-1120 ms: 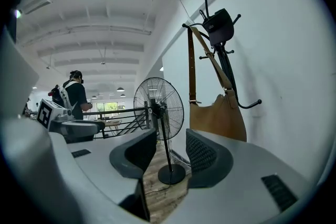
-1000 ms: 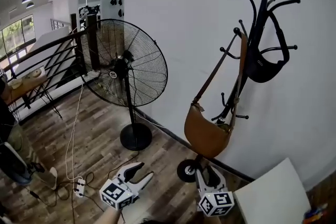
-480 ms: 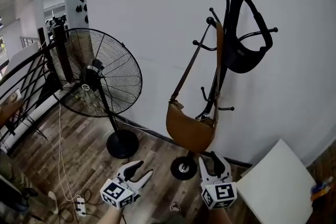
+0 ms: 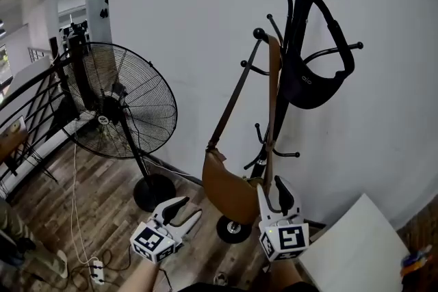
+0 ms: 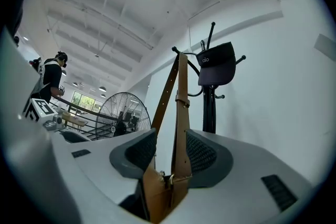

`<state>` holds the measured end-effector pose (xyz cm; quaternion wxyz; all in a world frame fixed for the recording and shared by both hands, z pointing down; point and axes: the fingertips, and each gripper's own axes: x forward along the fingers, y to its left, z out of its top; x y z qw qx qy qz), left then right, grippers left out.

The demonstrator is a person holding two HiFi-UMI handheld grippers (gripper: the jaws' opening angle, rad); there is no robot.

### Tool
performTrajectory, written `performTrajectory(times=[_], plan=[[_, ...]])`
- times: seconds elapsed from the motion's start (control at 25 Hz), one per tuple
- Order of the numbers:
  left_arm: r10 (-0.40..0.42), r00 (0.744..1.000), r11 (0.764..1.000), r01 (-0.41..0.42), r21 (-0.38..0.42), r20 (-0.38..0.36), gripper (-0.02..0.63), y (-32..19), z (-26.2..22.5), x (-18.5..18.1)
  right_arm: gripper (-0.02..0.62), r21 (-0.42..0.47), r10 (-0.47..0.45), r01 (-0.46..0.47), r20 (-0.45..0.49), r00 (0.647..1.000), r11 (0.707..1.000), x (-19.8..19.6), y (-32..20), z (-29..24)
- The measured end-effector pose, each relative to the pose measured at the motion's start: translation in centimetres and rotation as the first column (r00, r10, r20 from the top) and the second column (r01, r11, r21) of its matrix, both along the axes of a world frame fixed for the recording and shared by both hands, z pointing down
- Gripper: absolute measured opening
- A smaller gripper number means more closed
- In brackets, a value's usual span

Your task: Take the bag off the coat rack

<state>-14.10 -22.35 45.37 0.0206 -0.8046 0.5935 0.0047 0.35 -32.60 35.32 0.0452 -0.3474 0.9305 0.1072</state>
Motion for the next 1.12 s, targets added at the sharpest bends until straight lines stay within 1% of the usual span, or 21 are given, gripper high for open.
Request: performTrajectory(times=[0.12, 0.24, 0.4, 0.44, 0.48, 0.6, 0.76, 0.92, 1.0, 1.12], plan=[[-0.012, 1.000, 1.000, 0.011, 0.021, 0.022, 0.192, -1.8, -0.8, -0.2, 0.156, 0.035, -0.016, 0.016, -0.001, 1.000, 0.999, -0.8, -1.3, -1.3], [-0.009, 0.998, 0.999, 0.006, 0.052, 0.054, 0.192, -3.4, -1.6, -0.1, 0.156, 0.071, -0.014, 0.014, 0.001, 1.000, 0.997, -1.4, -2.7, -2.5], [-0.026, 0.999, 0.997, 0.023, 0.074, 0.037, 0.179, -5.0, -2.3, 0.0, 0.154, 0.093, 0.020, -0.022, 0.019, 1.000, 0.995, -1.9, -4.8, -3.4], [-0.033, 0.999, 0.997, 0.031, 0.073, 0.031, 0.178, -5.4, -2.3, 0.0, 0.139, 0.101, 0.039, -0.042, 0.026, 0.999, 0.994, -1.7, -5.2, -3.5], [-0.038, 0.999, 0.997, 0.036, 0.074, 0.029, 0.178, -5.7, -2.3, -0.1, 0.097, 0.109, 0.055, -0.059, 0.035, 0.998, 0.992, -1.5, -5.6, -3.7], [-0.047, 0.998, 0.994, 0.044, 0.095, 0.031, 0.178, -6.8, -2.7, -0.5, 0.057, 0.133, 0.058, -0.065, 0.053, 0.997, 0.989, -0.9, -6.2, -3.8], [-0.053, 0.998, 0.992, 0.050, 0.112, 0.029, 0.178, -8.7, -3.8, -1.9, 0.031, 0.120, 0.056, -0.064, 0.063, 0.996, 0.991, -1.0, -6.7, -3.8], [-0.027, 0.999, 0.985, 0.021, 0.170, 0.033, 0.178, -10.7, -6.0, -3.2, 0.028, 0.129, 0.090, -0.095, 0.046, 0.995, 0.987, -0.9, -6.9, -4.0], [0.001, 0.999, 0.981, -0.008, 0.193, 0.037, 0.179, -11.7, -7.4, -3.9, 0.028, 0.119, 0.118, -0.123, 0.048, 0.992, 0.985, -0.9, -6.9, -4.0], [0.050, 0.999, 0.977, -0.053, 0.209, 0.020, 0.179, -13.0, -9.2, -4.7, 0.028, 0.103, 0.167, -0.171, 0.048, 0.985, 0.980, -1.0, -6.7, -3.9]])
